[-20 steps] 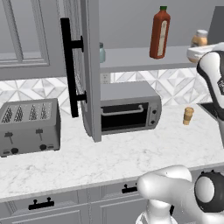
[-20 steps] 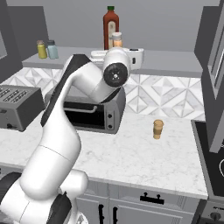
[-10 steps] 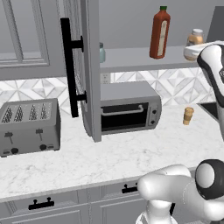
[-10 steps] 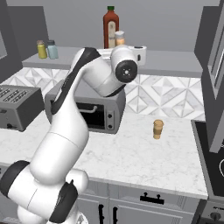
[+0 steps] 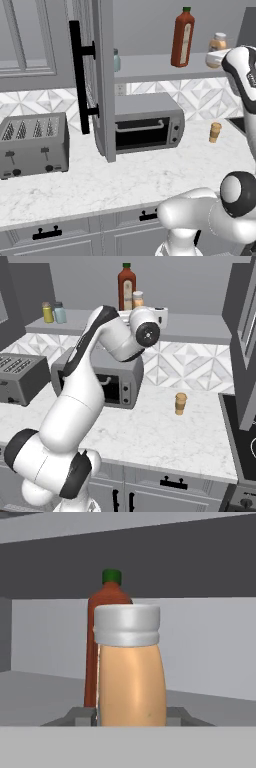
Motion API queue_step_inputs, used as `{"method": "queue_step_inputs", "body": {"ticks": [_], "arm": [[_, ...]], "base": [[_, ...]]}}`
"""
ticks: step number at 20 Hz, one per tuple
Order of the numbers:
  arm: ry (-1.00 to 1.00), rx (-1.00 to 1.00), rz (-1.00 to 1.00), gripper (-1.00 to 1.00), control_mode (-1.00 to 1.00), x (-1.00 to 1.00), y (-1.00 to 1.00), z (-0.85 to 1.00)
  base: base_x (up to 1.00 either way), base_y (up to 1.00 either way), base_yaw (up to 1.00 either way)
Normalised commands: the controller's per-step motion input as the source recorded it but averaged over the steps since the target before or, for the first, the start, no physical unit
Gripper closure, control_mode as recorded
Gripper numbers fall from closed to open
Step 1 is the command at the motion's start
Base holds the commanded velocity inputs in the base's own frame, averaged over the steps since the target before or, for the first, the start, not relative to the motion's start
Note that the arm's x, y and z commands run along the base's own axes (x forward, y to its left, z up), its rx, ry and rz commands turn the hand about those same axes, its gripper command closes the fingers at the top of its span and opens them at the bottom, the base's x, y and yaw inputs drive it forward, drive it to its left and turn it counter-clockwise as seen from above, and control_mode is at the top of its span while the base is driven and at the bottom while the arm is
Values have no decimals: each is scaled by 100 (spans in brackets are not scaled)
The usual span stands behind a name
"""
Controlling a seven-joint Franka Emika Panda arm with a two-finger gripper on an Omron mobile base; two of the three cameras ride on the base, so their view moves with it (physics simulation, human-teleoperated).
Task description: Put the shaker and condiment bottle from the counter next to their counterparts in the cabinet.
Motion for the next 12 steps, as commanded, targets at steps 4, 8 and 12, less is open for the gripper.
{"method": "queue_step_inputs", "body": {"ticks": [4,8,12], "arm": [[0,0,1,100,-100,28,4,-19],[0,0,2,100,-100,24,1,-23],[0,0,2,100,-100,24,0,-8]], "base": [[0,0,0],[0,0,0],[0,0,0]]}}
